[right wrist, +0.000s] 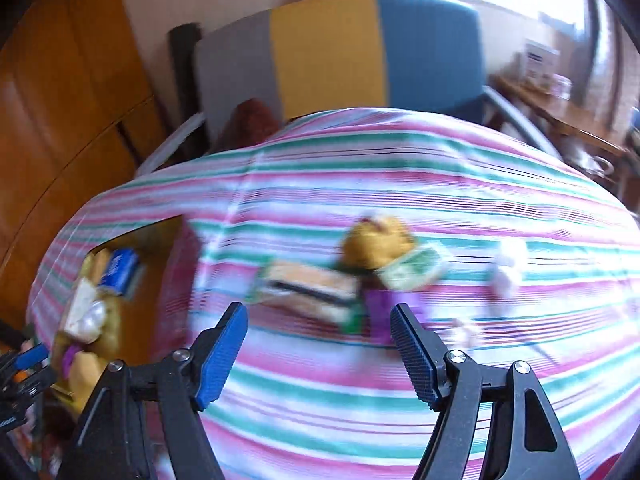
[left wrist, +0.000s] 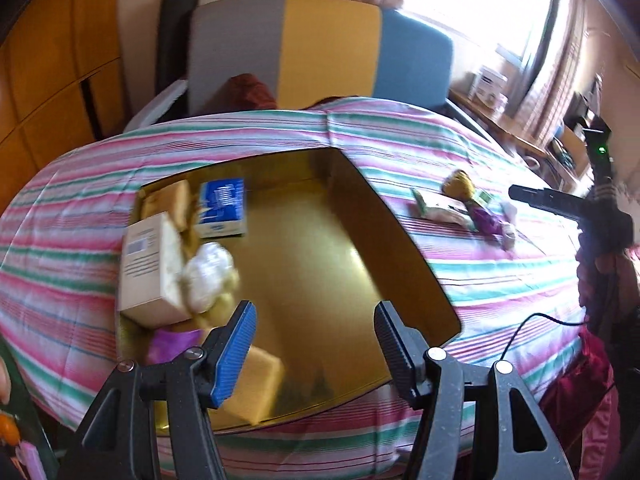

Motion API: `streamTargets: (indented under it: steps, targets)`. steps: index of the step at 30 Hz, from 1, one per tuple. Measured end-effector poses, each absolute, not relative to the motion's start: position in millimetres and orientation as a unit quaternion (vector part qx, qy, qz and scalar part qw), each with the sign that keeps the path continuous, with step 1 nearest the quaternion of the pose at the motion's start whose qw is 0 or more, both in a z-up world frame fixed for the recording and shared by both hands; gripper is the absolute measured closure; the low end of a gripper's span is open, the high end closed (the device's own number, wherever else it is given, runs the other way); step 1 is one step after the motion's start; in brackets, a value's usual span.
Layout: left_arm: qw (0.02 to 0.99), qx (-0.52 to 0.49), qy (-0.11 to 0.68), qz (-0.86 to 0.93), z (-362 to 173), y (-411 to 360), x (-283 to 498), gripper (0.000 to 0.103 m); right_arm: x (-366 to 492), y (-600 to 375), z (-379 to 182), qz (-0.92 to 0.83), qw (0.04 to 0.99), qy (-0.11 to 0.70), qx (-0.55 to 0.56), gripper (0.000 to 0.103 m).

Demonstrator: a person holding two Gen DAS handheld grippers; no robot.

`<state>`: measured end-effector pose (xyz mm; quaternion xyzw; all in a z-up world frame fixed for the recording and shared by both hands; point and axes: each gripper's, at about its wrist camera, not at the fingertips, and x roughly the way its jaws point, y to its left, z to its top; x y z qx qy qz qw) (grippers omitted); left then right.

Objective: Organize objects
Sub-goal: 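Reach the left tool to the green-edged snack bar package and grasp it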

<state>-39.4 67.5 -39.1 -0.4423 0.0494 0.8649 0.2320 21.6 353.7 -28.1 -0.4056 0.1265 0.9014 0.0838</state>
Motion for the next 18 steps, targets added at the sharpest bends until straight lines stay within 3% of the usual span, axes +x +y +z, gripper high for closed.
streamTargets:
  steps: [7,18]
  targets:
    - [0.286,-0.456,0.057,0.841,-32,122,-40,0.041,39,425,-57,0.878,0.174,0.202,-0.398,0.028]
    - [0.368,-0.503,0.035,0.781,-38,227,-59,0.041,47,434,-49,0.880,0.173,0.236,-0.374,0.027]
